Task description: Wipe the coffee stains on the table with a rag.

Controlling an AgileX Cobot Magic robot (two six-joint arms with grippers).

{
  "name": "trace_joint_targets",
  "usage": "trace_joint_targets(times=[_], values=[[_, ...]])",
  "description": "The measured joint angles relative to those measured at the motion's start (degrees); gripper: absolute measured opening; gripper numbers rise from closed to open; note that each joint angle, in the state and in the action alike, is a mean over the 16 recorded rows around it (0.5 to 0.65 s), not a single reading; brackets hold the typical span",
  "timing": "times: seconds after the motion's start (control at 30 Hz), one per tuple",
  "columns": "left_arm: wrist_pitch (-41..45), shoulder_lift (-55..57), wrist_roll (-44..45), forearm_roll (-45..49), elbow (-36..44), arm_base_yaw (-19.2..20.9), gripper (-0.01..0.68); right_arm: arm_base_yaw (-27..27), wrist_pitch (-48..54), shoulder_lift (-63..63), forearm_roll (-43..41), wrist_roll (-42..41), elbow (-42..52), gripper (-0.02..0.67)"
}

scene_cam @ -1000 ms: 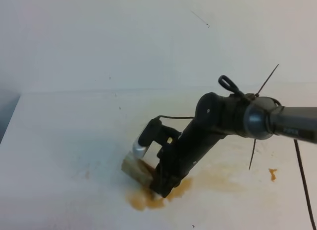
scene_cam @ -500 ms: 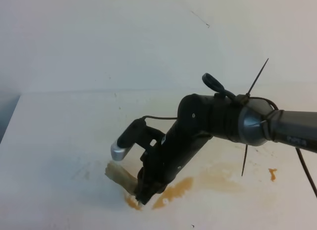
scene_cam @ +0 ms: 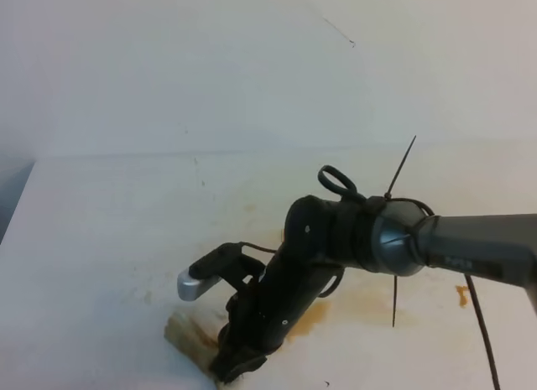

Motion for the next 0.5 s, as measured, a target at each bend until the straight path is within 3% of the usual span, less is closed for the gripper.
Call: trace_joint_targets(times=[0.23, 0.5], values=[[0.0, -0.1, 0.0, 0.0, 0.1, 0.0, 0.0, -4.2, -5.5, -3.9, 1.4, 1.4, 9.4, 0.046], [0.0, 0.0, 0.0, 0.0, 0.3, 0.0, 0.0, -12.5, -12.8, -10.7, 2.2, 1.7, 21.3, 0.046]])
